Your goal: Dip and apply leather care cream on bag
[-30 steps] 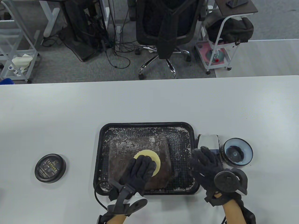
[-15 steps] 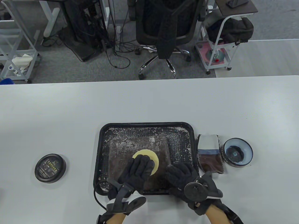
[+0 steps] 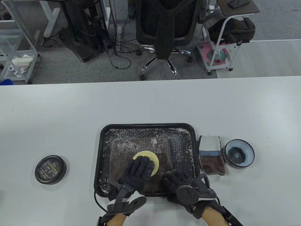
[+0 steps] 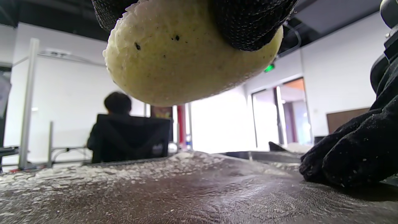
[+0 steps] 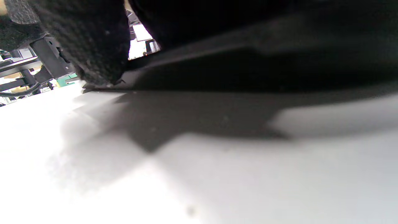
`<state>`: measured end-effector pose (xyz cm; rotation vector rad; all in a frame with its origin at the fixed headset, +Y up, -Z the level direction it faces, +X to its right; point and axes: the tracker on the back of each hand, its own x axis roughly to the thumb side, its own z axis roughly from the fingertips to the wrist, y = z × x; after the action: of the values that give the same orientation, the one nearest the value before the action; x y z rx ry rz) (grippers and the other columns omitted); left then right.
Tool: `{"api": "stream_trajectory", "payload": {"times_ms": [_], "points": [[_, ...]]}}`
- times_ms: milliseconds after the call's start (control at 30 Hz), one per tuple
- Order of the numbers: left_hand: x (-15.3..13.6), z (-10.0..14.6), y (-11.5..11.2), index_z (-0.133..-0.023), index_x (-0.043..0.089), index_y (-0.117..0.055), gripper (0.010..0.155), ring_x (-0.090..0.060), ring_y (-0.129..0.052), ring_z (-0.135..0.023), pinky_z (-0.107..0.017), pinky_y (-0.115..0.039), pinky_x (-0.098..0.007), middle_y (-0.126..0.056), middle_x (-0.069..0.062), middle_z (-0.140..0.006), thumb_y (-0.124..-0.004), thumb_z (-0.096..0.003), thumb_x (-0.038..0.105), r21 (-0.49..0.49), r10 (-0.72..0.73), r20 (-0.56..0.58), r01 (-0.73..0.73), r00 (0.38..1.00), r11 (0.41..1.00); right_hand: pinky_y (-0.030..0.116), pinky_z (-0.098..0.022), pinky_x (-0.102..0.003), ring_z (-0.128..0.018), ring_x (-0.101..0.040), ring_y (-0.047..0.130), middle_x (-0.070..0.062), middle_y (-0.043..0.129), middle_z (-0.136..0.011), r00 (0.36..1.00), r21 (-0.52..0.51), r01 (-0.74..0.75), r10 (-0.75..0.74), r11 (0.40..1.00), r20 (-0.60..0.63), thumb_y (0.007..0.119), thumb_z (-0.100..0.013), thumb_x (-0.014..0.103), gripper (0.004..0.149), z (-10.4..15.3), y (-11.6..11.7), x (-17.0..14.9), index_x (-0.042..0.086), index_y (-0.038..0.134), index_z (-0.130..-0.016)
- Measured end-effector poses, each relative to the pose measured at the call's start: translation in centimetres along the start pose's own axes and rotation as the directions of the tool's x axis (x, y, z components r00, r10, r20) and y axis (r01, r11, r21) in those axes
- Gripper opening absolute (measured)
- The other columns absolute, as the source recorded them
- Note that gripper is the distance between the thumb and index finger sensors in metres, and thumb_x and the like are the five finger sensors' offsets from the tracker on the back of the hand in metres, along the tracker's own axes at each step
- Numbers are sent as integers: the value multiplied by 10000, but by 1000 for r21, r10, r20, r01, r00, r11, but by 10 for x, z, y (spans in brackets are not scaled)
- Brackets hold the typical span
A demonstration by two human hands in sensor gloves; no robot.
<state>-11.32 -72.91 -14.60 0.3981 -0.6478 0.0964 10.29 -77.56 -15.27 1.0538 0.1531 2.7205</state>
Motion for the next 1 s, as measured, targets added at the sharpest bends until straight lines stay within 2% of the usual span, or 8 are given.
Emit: {"api": "stream_trajectory", "payload": {"times_ms": [300, 467, 733, 1000], "points": [[0, -10, -1, -1012, 220, -703, 535, -361, -845, -928, -695, -683, -506, -734, -120, -1037, -765, -486, 298, -23, -26, -20, 25, 999, 999, 685, -645, -573, -927, -488, 781, -240, 779, -1006, 998, -15, -58, 58, 998, 9, 901, -473, 481, 636, 0, -1, 5, 133, 781, -991], [4, -24, -9, -1015, 220, -700, 535, -362, -840, -932, -697, -680, -508, -728, -120, -1042, -763, -489, 298, -86, -46, -26, 44, 999, 995, 698, -635, -570, -915, -487, 799, -239, 794, -996, 997, -23, -69, 69, 997, 17, 900, -476, 474, 624, 1, 0, 6, 134, 787, -987], [16, -62, -19, -1024, 230, -683, 537, -359, -812, -956, -714, -658, -508, -701, -114, -1058, -755, -496, 299, -174, -109, -6, 107, 994, 979, 683, -642, -576, -929, -487, 779, -237, 783, -1013, 1000, -12, 0, 0, 1000, 4, 887, -492, 471, 617, 1, -1, 1, 134, 785, -999], [30, -109, -38, -1029, 259, -671, 539, -352, -762, -990, -734, -624, -513, -666, -87, -1081, -753, -497, 289, -214, -33, -63, 19, 997, 977, 633, -672, -585, -973, -491, 690, -241, 699, -1062, 995, 50, 95, -94, 994, -37, 897, -501, 397, 621, 1, -1, -4, 133, 729, -1039]]}}
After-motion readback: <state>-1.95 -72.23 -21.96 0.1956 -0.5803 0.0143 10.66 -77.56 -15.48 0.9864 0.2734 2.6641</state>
